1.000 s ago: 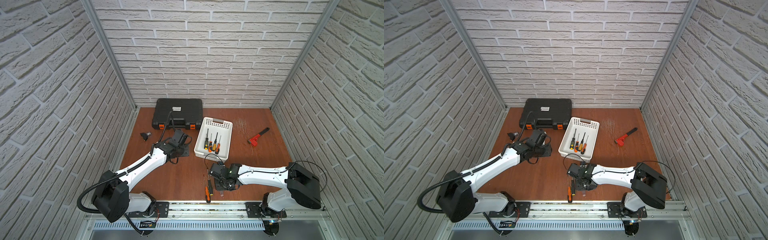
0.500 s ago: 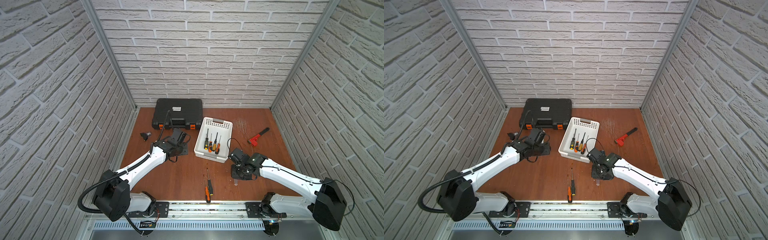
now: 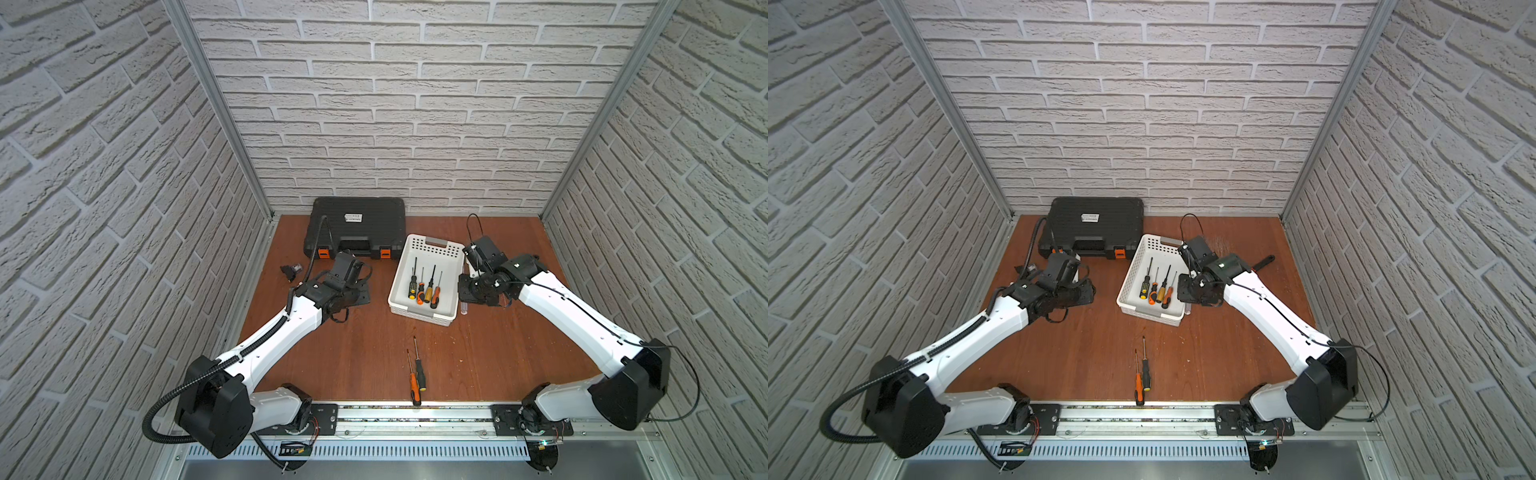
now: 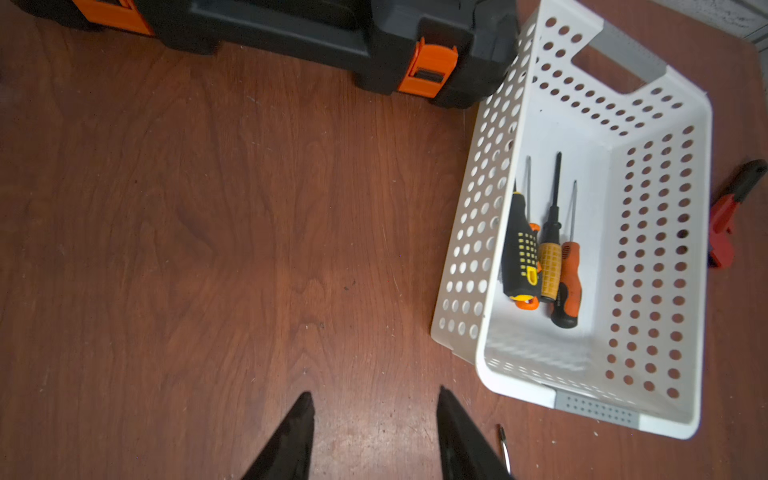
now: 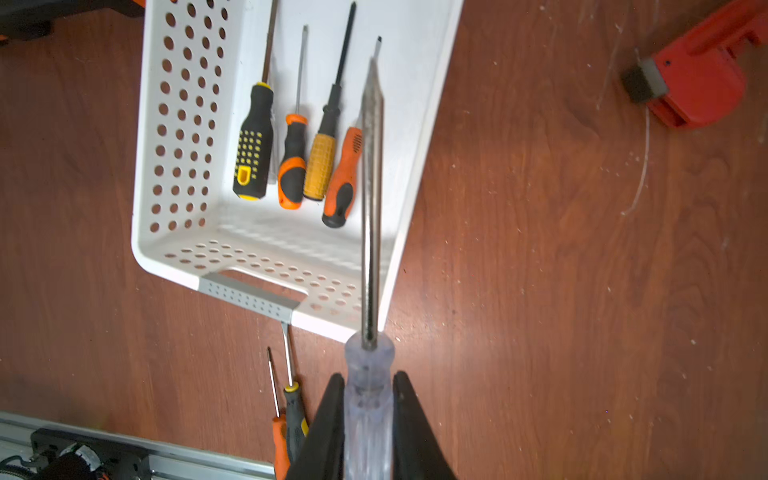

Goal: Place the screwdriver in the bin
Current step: 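Grasp the clear-handled screwdriver with the right gripper and lift it, then carry the clear-handled screwdriver into the basket and open the right gripper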

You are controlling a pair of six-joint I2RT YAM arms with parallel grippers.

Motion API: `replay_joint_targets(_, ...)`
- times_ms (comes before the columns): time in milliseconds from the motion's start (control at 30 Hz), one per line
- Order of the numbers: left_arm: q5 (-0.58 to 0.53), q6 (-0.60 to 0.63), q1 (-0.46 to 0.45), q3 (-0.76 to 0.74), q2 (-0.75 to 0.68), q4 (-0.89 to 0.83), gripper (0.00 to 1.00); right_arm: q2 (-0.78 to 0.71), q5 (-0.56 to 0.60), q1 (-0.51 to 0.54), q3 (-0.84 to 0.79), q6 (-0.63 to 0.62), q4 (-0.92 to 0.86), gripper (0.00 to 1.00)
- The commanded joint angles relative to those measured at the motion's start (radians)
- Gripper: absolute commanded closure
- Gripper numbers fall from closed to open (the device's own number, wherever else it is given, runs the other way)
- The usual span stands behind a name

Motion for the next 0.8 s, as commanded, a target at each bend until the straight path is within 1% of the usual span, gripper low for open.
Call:
replay_joint_targets(0,-0.002,0.003,0.007,-0.030,-0.035,0.004,0.51,0.095,-0.069,-0.019,0.068,-0.050,0.055,0.95)
replay_joint_targets(67,-0.005,-0.006,0.007,-0.047,-0.049,0.010,0.51,0.150,-0.073,-0.018,0.103,-0.070,0.073,0.94)
replay_joint_targets(233,-0.005,-0.023,0.007,-0.092,-0.085,0.042,0.49,0.260,-0.096,-0.020,0.121,-0.059,0.145,0.94)
replay_joint_targets(367,-0.004,-0.039,0.007,-0.119,-0.104,0.064,0.49,0.339,-0.113,-0.021,0.118,-0.019,0.177,0.93)
replay_joint_targets(533,-0.004,-0.059,0.007,-0.156,-0.127,0.100,0.49,0.387,-0.049,-0.021,0.120,0.026,0.175,0.93)
replay_joint_targets(767,-0.010,-0.054,0.009,-0.186,-0.158,0.103,0.49,0.446,-0.007,-0.024,0.142,0.077,0.135,0.92)
